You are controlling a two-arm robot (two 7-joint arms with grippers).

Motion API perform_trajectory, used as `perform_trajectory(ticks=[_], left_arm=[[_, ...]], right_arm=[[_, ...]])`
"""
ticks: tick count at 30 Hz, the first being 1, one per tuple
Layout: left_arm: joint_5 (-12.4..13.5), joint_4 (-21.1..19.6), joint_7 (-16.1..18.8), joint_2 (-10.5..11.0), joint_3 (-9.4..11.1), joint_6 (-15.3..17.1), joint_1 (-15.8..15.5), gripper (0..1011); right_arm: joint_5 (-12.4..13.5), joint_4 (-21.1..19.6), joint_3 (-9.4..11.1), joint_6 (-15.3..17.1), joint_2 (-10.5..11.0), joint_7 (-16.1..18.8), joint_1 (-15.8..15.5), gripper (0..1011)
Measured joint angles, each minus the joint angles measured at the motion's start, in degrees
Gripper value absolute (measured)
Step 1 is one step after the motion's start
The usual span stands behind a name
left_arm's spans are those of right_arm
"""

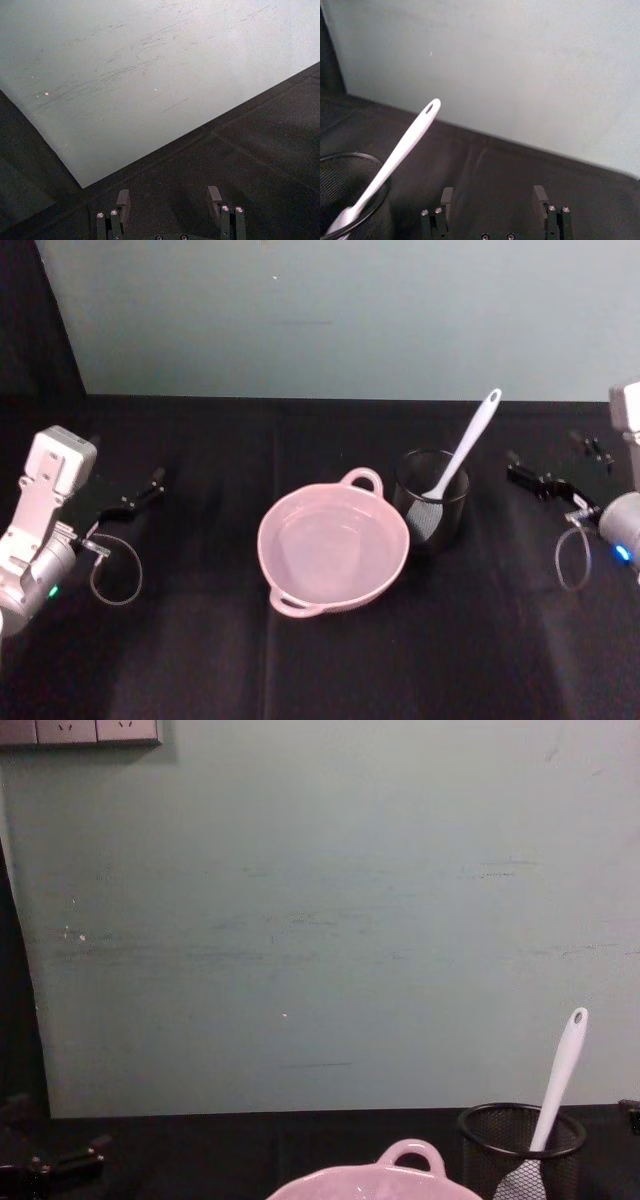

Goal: Use the one hand to pick up the spoon and stir the clear water in the bowl.

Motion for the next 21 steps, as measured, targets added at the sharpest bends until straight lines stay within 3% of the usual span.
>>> perform_trajectory(ticks=[1,2,6,12,21], left_arm=[[0.0,0.0,0.0,0.0,0.0,0.0,0.0,1011],[0.0,0.0,0.0,0.0,0.0,0.0,0.0,1011],[0.0,0.0,0.0,0.0,0.0,0.0,0.0,1011],[0.0,0.0,0.0,0.0,0.0,0.0,0.0,1011],[0.0,0.0,0.0,0.0,0.0,0.0,0.0,1011]], right_arm=[[-0.7,0.6,-0.1,-1.3,-0.3,-0.3,0.1,1004],[-2.4,2.0,-0.4,-4.7,-1.1,-1.0,0.3,1004],[-5.5,5.1,-0.8,-11.1,-2.7,-2.3,0.8,1004],[-7.1,8.3,-1.0,-13.3,-4.7,-2.6,1.8,1004],[-7.5,10.7,-0.3,-13.8,-6.4,-1.8,2.1,1004]])
